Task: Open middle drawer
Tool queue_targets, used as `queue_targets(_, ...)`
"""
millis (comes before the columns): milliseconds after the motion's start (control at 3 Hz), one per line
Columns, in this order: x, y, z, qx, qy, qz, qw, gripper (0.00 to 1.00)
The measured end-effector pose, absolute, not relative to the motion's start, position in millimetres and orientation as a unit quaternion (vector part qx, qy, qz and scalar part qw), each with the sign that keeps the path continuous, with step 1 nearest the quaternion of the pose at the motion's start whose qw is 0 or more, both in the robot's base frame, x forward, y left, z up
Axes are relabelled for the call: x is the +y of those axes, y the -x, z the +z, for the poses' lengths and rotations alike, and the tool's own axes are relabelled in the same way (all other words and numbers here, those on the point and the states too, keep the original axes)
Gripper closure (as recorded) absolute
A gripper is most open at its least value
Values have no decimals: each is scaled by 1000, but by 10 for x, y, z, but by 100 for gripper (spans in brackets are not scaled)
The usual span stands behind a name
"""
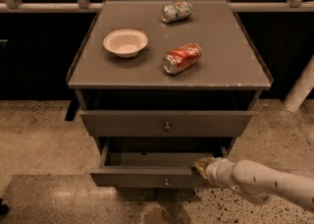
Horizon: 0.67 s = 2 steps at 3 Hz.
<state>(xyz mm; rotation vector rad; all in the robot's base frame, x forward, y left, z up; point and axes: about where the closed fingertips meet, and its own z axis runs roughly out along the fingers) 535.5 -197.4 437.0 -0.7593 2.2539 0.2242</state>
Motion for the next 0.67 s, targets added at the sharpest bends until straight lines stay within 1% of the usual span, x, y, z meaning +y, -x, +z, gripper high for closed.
queue_targets(333, -1971, -5143, 4368, 872, 322, 111, 351, 100)
queue_targets(667, -1859, -5386, 4443, 867, 320, 104, 367, 100)
